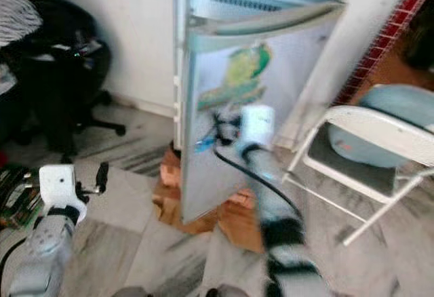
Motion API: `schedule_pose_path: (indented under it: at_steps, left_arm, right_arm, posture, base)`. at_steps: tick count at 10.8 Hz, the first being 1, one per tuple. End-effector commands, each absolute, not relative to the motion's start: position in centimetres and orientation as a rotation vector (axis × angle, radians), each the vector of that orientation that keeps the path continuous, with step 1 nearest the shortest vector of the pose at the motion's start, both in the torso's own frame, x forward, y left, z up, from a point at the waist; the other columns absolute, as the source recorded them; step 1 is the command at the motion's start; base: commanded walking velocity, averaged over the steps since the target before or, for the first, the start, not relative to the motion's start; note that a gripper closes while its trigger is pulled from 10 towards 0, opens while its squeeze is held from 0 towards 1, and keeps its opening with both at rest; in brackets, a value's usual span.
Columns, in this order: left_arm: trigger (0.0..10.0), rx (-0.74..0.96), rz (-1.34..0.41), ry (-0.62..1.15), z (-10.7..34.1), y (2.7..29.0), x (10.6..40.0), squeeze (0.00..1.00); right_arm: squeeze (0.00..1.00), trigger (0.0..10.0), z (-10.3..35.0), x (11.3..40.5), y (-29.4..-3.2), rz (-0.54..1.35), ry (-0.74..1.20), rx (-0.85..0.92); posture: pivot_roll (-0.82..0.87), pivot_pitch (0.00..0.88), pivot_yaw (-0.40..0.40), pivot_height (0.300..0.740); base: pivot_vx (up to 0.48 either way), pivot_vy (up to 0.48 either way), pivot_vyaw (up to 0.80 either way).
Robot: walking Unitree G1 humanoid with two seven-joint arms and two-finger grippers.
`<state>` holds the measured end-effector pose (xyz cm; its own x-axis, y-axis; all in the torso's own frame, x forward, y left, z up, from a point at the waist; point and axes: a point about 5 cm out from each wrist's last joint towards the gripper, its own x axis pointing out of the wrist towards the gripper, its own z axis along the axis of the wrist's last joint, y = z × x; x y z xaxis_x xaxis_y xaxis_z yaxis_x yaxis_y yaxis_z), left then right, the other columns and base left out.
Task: Restocking fridge
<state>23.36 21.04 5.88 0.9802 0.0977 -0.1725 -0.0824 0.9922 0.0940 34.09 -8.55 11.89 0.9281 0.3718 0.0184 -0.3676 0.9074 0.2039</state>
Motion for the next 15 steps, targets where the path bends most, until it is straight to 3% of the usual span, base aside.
schedule_pose_path:
  at_steps: [1, 2, 3, 4, 5, 6, 8, 10, 12, 15]
  left_arm:
    - [10.0, 0.103, 0.094, 0.194, 5.8, 20.6, 23.1, 0.0]
    - [10.0, 0.092, 0.107, 0.198, 5.6, 20.5, 22.7, 0.0]
    - [10.0, 0.087, 0.117, 0.196, 5.7, 20.5, 22.5, 0.0]
    - [10.0, 0.09, 0.116, 0.198, 5.7, 20.5, 22.3, 0.0]
    - [10.0, 0.093, 0.118, 0.2, 5.7, 20.6, 22.2, 0.0]
    - [10.0, 0.096, 0.125, 0.203, 5.6, 20.8, 22.3, 0.0]
    - [10.0, 0.104, 0.103, 0.194, 5.9, 20.1, 23.1, 0.0]
    - [10.0, 0.136, 0.076, 0.185, 6.2, 19.9, 23.5, 0.0]
    - [10.0, 0.165, 0.041, 0.166, 6.5, 19.3, 23.9, 0.0]
    - [10.0, 0.172, 0.027, 0.179, 6.4, 19.2, 23.9, 0.0]
  right_arm:
    - [0.0, 10.0, 13.7, 35.0, -5.9, 0.458, -0.019, 0.245]
    - [0.0, 10.0, 15.1, 35.1, -1.6, 0.551, -0.016, 0.351]
    - [0.0, 10.0, 16.0, 34.9, 0.6, 0.608, -0.003, 0.445]
    - [0.0, 10.0, 16.3, 34.1, 2.7, 0.687, 0.002, 0.452]
    - [0.0, 10.0, 16.1, 33.8, 2.9, 0.708, -0.009, 0.424]
    - [0.0, 10.0, 14.9, 34.3, 0.7, 0.646, 0.006, 0.406]
    - [0.0, 10.0, 12.6, 35.0, -6.5, 0.462, -0.003, 0.313]
    - [0.0, 10.0, 11.3, 33.5, -11.9, 0.331, -0.035, 0.197]
    - [0.0, 10.0, 9.9, 30.7, -14.8, 0.241, -0.02, 0.123]
    - [0.0, 10.0, 8.7, 28.4, -16.7, 0.154, 0.021, 0.093]
  posture:
    - [0.21, 0.0, -0.1, 0.74]
    - [0.24, 0.0, -0.111, 0.74]
    - [0.25, 0.0, -0.113, 0.74]
    - [0.26, 0.0, -0.119, 0.74]
    - [0.26, 0.0, -0.119, 0.74]
    - [0.25, 0.0, -0.116, 0.74]
    - [0.2, 0.0, -0.092, 0.74]
    - [0.17, 0.0, -0.075, 0.74]
    - [0.13, 0.0, -0.05, 0.74]
    - [0.11, 0.0, -0.034, 0.74]
  base:
    - [0.0, 0.0, 0.0]
    - [0.0, 0.0, 0.0]
    - [0.0, 0.0, 0.0]
    - [0.0, 0.0, 0.0]
    - [0.0, 0.0, 0.0]
    - [0.0, 0.0, 0.0]
    - [0.0, 0.0, 0.0]
    - [0.0, 0.0, 0.0]
    - [0.0, 0.0, 0.0]
    - [0.0, 0.0, 0.0]
